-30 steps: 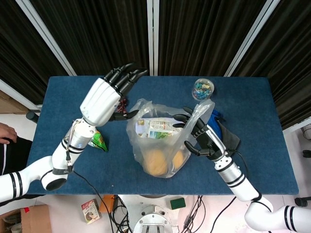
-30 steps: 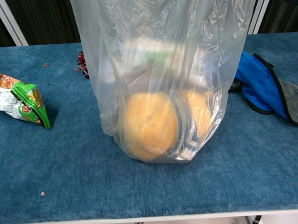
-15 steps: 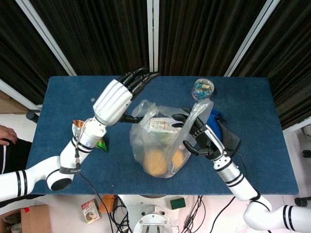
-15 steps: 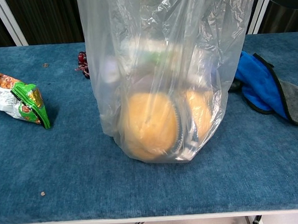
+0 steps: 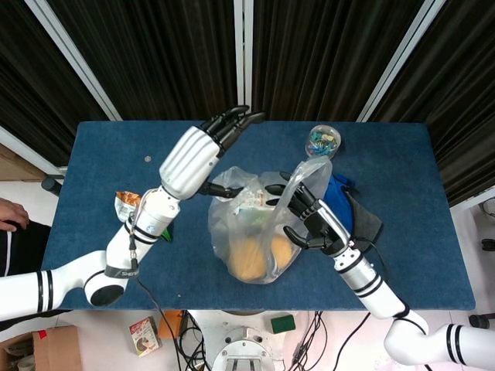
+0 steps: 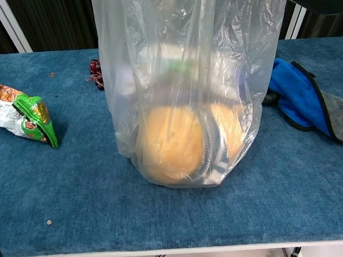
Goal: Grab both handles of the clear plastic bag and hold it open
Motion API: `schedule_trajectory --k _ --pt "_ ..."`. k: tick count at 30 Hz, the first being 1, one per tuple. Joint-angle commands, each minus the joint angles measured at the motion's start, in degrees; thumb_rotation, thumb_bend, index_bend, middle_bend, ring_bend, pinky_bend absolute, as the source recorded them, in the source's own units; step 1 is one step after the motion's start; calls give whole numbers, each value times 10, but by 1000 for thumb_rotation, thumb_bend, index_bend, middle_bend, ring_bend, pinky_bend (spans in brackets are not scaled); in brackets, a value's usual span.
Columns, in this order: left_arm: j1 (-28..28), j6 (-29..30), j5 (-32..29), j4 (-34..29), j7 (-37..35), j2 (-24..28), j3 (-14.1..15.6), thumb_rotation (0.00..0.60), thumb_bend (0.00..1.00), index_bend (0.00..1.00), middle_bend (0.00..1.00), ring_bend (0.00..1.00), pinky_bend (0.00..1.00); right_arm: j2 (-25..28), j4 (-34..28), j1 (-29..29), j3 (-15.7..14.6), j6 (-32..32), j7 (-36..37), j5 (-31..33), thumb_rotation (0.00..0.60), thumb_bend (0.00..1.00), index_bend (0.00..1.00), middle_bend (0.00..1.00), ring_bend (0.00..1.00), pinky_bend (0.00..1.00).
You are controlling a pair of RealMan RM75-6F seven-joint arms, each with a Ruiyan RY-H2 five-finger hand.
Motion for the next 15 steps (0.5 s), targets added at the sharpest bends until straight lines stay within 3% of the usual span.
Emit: schedule_trajectory --k 1,9,15 --pt "-5 -11 1 1 7 5 7 550 0 68 193 99 223 -1 0 0 -1 -1 0 1 600 398 62 145 107 191" --pt "-18 -4 39 31 15 -13 22 555 0 67 193 99 212 -2 2 -4 -4 8 -1 -7 600 400 62 145 107 191" --pt "-29 -19 1 33 -16 -33 16 553 0 67 190 99 210 -3 4 -5 -6 11 -1 -9 600 400 62 144 107 191"
